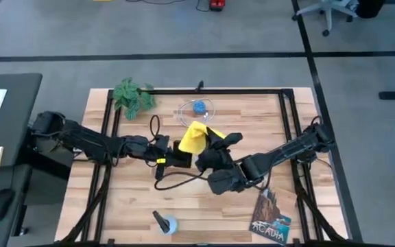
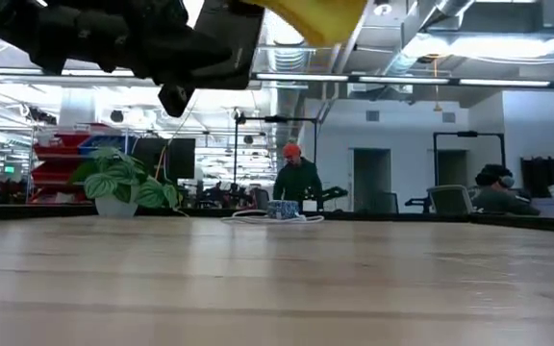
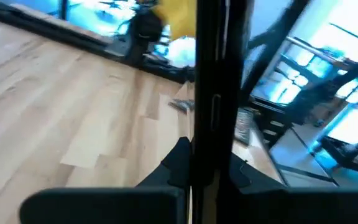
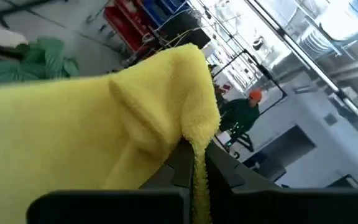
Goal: Apply microfiber cloth
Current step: Wipe the cellphone using a microfiber cloth
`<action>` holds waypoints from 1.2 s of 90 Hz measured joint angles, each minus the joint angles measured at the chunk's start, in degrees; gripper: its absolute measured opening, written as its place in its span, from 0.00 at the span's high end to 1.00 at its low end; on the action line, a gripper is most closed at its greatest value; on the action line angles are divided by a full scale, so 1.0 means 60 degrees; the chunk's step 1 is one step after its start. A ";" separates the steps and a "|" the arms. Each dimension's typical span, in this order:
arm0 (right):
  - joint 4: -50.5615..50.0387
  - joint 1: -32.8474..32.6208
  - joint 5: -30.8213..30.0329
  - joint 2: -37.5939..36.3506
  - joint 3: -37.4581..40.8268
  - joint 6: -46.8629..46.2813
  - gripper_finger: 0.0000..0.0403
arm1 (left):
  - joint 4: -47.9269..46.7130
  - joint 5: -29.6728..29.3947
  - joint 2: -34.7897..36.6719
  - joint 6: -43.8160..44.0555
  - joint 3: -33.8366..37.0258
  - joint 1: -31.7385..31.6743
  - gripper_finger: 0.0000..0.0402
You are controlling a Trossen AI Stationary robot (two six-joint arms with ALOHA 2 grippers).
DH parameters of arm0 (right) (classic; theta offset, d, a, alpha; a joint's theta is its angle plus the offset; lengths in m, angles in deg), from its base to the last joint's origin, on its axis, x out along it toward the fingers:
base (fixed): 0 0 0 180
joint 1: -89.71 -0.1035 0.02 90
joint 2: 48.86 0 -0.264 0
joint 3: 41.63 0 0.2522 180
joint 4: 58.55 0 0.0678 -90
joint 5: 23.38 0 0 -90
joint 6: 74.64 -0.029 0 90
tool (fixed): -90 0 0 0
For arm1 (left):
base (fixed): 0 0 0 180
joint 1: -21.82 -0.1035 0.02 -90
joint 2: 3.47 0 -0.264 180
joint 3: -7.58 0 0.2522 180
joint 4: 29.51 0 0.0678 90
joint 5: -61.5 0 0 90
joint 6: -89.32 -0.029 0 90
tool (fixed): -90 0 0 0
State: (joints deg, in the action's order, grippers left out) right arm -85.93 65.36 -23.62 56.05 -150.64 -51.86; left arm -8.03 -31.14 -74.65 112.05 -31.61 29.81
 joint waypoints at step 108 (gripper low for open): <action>-0.0956 0.0294 0.2899 0.1773 0.0012 -0.1376 1.00 | 0.1227 0.0744 0.0000 0.0505 0.0011 -0.0040 0.97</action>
State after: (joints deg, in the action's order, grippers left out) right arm -91.66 67.12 -6.23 66.69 -150.57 -60.12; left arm -0.67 -26.68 -74.65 115.08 -31.55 29.57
